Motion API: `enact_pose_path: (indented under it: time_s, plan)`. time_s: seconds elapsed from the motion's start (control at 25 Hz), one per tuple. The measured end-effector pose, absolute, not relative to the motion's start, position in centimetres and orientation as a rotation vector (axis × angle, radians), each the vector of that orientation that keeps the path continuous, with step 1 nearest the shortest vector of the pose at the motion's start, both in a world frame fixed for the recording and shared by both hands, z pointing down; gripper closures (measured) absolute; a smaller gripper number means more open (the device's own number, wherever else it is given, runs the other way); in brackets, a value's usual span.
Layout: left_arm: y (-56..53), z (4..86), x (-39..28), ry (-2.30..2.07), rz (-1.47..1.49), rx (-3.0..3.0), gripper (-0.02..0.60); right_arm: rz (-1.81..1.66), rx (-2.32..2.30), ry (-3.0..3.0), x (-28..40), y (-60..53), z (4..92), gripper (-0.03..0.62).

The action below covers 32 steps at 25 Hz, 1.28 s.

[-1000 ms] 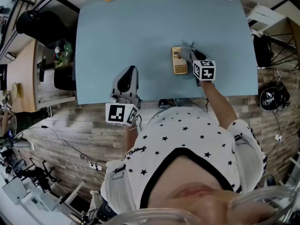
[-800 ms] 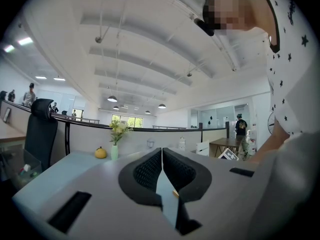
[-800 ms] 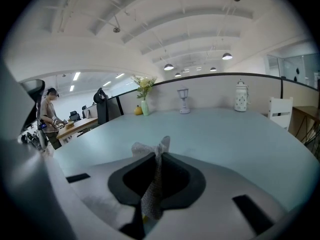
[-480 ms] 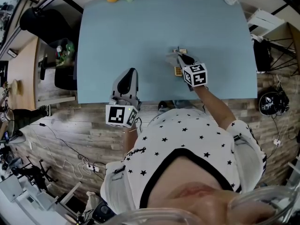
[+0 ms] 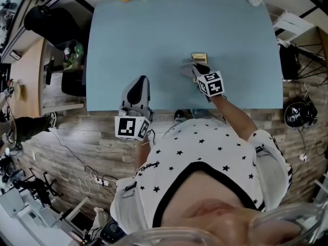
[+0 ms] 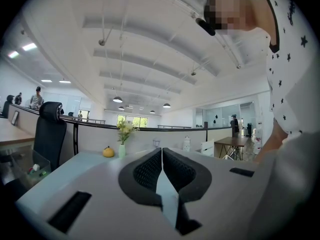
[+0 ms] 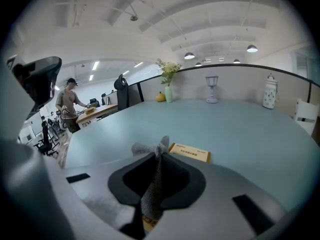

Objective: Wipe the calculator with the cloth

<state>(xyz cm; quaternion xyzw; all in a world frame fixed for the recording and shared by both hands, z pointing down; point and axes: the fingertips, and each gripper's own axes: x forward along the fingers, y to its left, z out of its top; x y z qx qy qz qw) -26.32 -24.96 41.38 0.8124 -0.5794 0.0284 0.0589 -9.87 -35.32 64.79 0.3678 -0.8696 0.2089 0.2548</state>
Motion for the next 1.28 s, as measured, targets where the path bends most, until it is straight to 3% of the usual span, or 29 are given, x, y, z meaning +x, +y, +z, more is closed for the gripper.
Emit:
enact_pose_path:
  time_s: [1.28]
  plan:
    - [-27.0, 41.6, -22.0, -1.584, 0.091, 2.576, 0.551, 0.634, 1.293, -2.228, 0.1, -36.6, 65.3, 0.562]
